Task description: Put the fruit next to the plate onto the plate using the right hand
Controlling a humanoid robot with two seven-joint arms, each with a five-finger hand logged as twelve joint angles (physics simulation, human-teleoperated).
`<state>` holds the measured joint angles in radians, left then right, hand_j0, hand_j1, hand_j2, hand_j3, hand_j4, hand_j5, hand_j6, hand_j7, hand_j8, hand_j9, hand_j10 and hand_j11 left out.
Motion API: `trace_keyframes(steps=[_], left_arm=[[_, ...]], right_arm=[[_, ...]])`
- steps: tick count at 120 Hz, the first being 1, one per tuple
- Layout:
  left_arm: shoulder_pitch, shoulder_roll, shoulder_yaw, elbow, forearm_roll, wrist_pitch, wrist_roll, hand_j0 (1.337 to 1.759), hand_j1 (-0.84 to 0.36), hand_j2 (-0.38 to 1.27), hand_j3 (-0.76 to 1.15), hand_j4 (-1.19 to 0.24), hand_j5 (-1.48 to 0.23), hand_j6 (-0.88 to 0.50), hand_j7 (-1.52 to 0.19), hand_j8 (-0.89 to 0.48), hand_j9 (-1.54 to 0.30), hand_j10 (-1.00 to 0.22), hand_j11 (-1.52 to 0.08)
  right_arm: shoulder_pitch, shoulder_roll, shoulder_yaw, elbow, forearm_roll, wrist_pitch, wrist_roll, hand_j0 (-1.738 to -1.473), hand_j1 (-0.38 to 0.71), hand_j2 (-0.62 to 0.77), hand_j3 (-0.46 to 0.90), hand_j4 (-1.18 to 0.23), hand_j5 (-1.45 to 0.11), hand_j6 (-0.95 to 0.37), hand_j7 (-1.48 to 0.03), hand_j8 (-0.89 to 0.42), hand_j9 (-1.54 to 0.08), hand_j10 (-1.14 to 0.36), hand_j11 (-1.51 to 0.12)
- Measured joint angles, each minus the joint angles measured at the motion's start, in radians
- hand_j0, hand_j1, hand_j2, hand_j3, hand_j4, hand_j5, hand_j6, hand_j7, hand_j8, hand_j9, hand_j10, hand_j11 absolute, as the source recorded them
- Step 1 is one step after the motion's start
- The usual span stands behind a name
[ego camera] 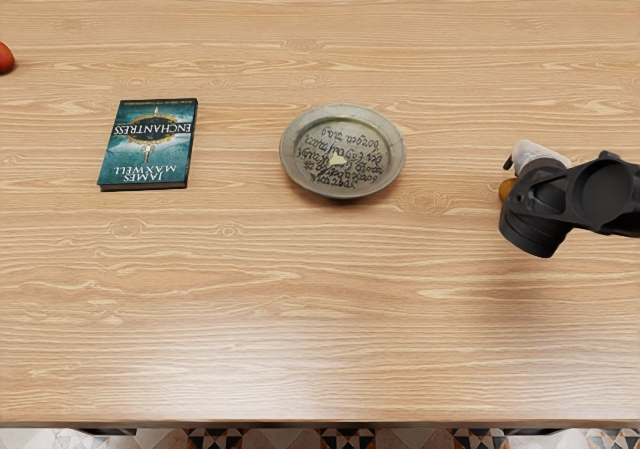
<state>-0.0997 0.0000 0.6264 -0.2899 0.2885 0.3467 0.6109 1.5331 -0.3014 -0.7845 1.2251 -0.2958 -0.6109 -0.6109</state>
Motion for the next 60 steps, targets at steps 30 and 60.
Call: trace_keyframes(steps=[30, 60], left_arm=[[0.0, 0.0, 0.0, 0.0, 0.0, 0.0, 0.0, 1.658, 0.35, 0.0, 0.0, 0.0, 0.0, 0.0, 0.0, 0.0, 0.0, 0.0, 0.0], [0.0, 0.0, 0.001, 0.0, 0.0, 0.0, 0.0, 1.658, 0.35, 0.0, 0.0, 0.0, 0.0, 0.0, 0.0, 0.0, 0.0, 0.0, 0.0]], right_arm=[[-0.012, 0.005, 0.0, -0.018, 0.0, 0.0, 0.0, -1.658, 0.16, -0.08, 0.0, -0.42, -0.54, -0.42, -0.54, -0.42, -0.54, -0.42, -0.54], [-0.027, 0.016, 0.001, -0.04, 0.0, 0.0, -0.001, -1.658, 0.22, -0.1, 0.0, -0.44, -0.57, -0.43, -0.57, -0.44, -0.57, -0.44, -0.57]])
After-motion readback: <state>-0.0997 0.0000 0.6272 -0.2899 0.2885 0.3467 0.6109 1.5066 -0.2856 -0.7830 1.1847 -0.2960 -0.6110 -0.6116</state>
